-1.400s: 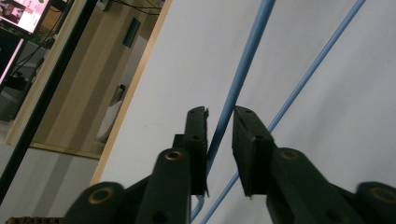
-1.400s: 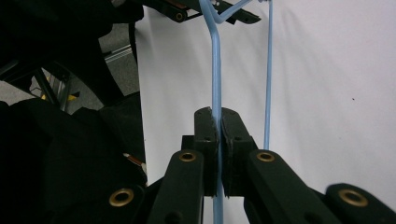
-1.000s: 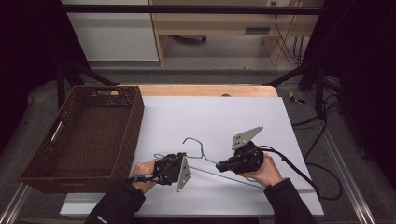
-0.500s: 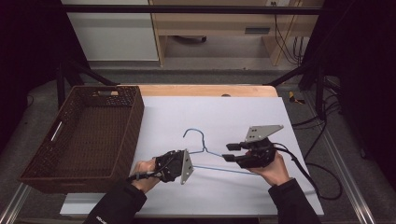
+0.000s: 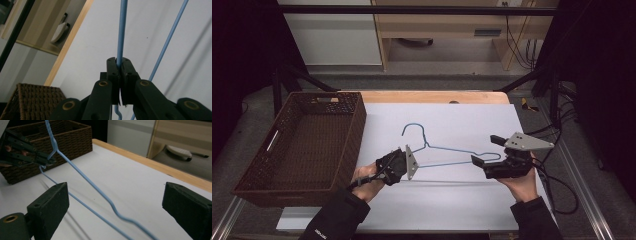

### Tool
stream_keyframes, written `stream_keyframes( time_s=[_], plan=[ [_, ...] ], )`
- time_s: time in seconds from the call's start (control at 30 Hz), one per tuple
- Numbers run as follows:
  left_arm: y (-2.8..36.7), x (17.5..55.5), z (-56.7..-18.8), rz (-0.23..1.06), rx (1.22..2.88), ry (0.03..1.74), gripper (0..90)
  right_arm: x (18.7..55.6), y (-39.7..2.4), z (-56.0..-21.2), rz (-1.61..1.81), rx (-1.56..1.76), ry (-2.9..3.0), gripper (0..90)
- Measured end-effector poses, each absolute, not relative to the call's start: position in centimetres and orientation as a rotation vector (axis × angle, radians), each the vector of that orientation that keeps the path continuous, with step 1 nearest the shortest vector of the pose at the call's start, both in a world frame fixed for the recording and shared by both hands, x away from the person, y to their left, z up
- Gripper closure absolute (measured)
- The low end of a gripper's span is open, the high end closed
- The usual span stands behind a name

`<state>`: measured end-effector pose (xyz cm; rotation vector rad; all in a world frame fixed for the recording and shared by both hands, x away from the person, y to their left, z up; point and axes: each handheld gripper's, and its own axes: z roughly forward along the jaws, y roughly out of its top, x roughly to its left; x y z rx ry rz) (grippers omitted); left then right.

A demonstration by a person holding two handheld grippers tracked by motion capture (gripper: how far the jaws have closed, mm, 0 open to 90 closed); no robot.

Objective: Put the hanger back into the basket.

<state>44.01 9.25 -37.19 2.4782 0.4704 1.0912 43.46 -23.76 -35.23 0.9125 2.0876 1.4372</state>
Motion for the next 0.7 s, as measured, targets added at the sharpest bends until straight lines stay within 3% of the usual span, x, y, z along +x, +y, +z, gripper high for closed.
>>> stream_keyframes(
  time_s=[0.4,0.7],
  plan=[
    [9.4,45.9,-32.2,1.093,2.453,0.648,87.1,42.1,-26.1,-37.2,1.410,0.969,2.034,5.5],
    [11.9,45.9,-27.7,1.117,2.431,0.713,87.1,41.8,-26.4,-38.4,1.380,1.007,2.026,4.4]
  ],
)
